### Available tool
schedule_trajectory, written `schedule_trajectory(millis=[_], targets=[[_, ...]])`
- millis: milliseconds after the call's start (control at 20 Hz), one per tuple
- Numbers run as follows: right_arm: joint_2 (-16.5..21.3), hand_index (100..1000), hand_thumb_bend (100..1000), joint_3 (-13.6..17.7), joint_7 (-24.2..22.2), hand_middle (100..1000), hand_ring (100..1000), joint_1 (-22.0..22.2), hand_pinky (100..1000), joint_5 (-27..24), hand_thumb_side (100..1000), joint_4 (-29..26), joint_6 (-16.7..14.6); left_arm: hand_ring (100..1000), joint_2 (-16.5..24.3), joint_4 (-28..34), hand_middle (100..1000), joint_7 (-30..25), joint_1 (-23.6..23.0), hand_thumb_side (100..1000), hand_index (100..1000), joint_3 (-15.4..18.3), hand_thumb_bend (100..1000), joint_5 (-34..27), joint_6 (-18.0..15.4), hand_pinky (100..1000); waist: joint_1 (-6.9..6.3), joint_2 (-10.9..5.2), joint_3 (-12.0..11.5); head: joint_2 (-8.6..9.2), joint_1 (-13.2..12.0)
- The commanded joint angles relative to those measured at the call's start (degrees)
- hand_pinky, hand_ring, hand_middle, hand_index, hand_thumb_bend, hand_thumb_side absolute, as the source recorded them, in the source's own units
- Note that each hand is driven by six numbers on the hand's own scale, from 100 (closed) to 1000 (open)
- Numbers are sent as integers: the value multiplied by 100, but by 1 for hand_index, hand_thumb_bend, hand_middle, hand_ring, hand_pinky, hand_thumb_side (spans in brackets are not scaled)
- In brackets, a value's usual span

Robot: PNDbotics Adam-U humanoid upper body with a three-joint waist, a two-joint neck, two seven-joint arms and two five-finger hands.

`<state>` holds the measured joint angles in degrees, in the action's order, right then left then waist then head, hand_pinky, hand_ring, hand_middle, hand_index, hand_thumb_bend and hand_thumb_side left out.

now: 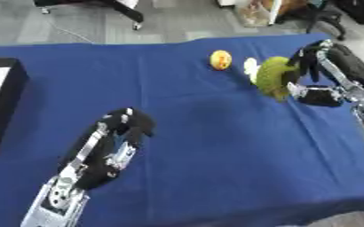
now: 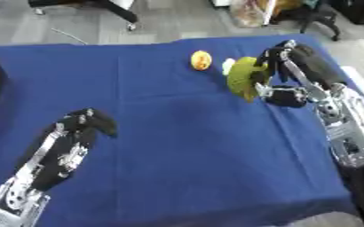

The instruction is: Pick up the objects with one hand, pass them to the other hand, and then place them into the box on the other side of the table.

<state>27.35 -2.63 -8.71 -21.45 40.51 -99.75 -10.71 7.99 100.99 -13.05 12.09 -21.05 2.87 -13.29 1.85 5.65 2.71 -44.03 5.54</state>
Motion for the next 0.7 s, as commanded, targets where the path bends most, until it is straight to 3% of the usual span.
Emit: schedule_trajectory(millis=[50,400,700], targets=[[-65,200,100,-74,-92,326,259,-210,675,-187,100,-325,-66,582,33,46,613,41,57,639,623,46,100,47,20,759,-4,-94,3,-9,-14],[-529,198,100,-465,-459,322,260,-507,671,-656,100,-700,-273,584,52,13,617,133,99,635,655,80,100,184,58,759,-13,-121,-10,-9,19],[-941,197,100,-750,-785,319,260,-687,666,-1027,100,-888,-389,624,82,19,668,279,142,647,789,127,100,526,70,765,6,-125,-41,-9,51]])
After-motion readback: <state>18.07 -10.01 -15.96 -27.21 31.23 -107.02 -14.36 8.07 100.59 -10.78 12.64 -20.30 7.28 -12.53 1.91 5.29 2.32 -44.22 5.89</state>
